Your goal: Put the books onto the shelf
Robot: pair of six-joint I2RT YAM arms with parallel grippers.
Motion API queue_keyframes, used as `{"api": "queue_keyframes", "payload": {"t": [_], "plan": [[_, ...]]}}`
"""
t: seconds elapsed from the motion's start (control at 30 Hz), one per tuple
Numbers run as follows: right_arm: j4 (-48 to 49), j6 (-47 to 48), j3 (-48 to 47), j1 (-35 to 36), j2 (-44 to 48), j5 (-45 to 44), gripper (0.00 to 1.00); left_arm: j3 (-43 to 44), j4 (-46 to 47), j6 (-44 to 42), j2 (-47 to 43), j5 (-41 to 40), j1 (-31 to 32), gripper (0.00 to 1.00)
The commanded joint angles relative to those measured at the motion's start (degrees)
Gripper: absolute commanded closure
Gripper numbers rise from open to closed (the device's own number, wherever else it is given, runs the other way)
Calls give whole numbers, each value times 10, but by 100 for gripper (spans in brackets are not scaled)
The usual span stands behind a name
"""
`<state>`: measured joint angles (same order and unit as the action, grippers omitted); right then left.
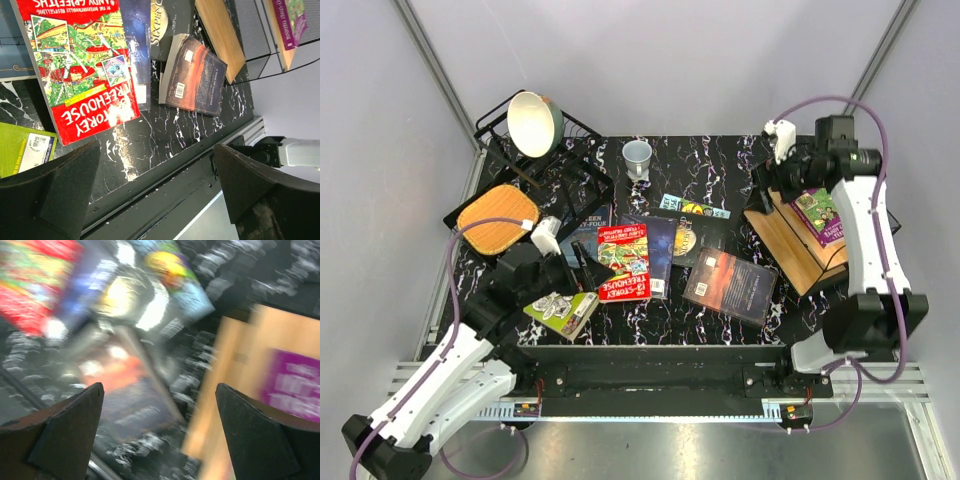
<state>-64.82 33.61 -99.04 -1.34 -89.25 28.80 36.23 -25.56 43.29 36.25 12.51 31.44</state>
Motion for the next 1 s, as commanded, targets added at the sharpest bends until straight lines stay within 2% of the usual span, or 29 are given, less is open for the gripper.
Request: {"api": "queue_keyframes", "payload": {"t": [0.0,0.03,0.07,0.1,0.17,0.27,0.33,0.43,0.47,0.6,0.8,0.9,0.97], "plan": [[120,-81,124,1,74,321,0,-3,42,-22,26,1,0,1],[157,-111,153,2,80,357,0,-6,44,-22,38,-6,0,1],[197,-184,209,6,86,388,0,-8,47,-29,48,-10,0,1],[282,-225,235,10,89,424,0,-10,51,-33,56,-13,0,1],[338,-291,292,41,85,436,0,-13,56,-48,83,-35,-1,1],[371,-308,332,124,54,393,0,-36,96,-62,116,-57,-5,1],[416,-325,352,178,41,379,0,-53,157,-60,137,-34,-27,1],[514,-410,394,201,15,340,1,-67,214,-56,190,-21,-50,1],[541,-472,414,202,-5,329,3,-66,223,-54,207,-21,-53,1],[706,-571,472,207,-30,324,7,-83,276,-37,266,-7,-69,1],[740,-592,502,215,-36,307,9,-116,325,-33,302,15,-71,1],[739,-595,495,215,-42,308,9,-132,366,-22,352,43,-71,1],[734,-595,493,214,-47,307,9,-140,410,-12,369,65,-71,5]]}}
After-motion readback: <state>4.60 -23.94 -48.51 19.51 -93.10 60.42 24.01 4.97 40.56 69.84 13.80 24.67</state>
